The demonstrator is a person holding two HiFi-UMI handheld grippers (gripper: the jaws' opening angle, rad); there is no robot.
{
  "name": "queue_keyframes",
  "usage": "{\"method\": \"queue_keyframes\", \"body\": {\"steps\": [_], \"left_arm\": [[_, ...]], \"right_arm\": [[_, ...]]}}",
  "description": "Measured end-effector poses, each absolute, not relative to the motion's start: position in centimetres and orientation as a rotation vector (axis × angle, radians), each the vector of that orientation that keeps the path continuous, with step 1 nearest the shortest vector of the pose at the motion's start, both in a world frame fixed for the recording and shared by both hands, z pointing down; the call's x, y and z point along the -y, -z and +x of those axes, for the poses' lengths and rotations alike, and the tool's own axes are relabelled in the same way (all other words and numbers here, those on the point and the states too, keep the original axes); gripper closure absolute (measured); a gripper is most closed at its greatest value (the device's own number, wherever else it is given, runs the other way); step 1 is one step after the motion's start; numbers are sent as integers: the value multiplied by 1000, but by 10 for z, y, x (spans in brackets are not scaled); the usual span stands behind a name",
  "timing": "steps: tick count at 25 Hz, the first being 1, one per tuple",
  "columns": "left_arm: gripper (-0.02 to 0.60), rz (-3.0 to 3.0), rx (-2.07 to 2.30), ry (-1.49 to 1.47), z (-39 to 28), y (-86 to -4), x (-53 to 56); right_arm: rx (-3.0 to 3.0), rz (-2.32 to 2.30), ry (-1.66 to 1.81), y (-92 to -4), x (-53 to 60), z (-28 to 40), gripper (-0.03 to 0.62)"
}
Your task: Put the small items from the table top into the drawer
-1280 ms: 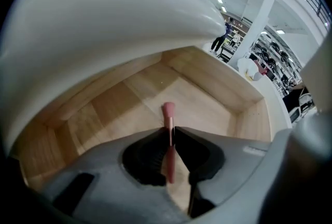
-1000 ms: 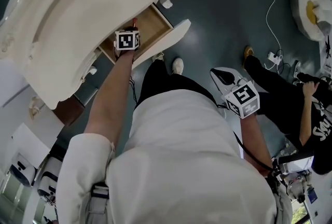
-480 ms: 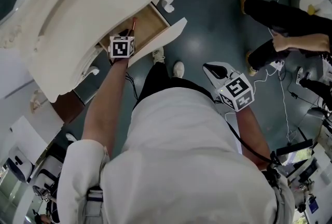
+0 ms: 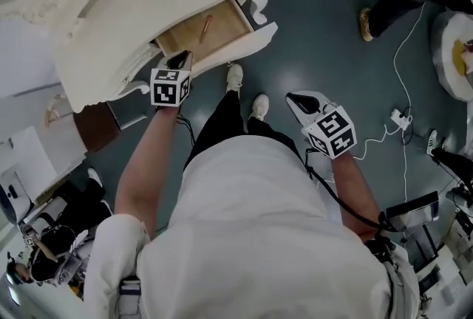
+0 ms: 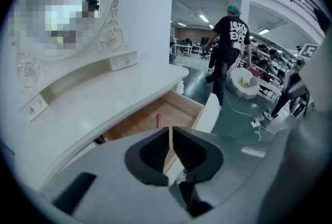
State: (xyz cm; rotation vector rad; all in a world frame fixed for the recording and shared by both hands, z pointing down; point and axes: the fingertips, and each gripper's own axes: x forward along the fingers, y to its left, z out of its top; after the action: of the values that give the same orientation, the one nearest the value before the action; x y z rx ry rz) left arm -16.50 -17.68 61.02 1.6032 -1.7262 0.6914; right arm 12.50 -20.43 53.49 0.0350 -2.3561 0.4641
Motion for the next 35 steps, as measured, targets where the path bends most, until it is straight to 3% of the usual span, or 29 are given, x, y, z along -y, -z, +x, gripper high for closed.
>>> {"method": "queue_keyframes", "body": {"steps": [3,15,24,35], "left_arm": [[578,1635,1739,-651,-143,-583,153],[580,1890,1571,-511,-61,-506,100],[580,2065,1466,-401,-54,-444,-15],[580,2154,1378,-401,-69,-445,-132]], "right_arm": [[2367,-18,-451,-538,193,124,592],[2399,-57,-377,-526,163,101,592],[2407,-30,-274,-490,53,52,592],[2412,21,-231,-484,-65,19,592]]}}
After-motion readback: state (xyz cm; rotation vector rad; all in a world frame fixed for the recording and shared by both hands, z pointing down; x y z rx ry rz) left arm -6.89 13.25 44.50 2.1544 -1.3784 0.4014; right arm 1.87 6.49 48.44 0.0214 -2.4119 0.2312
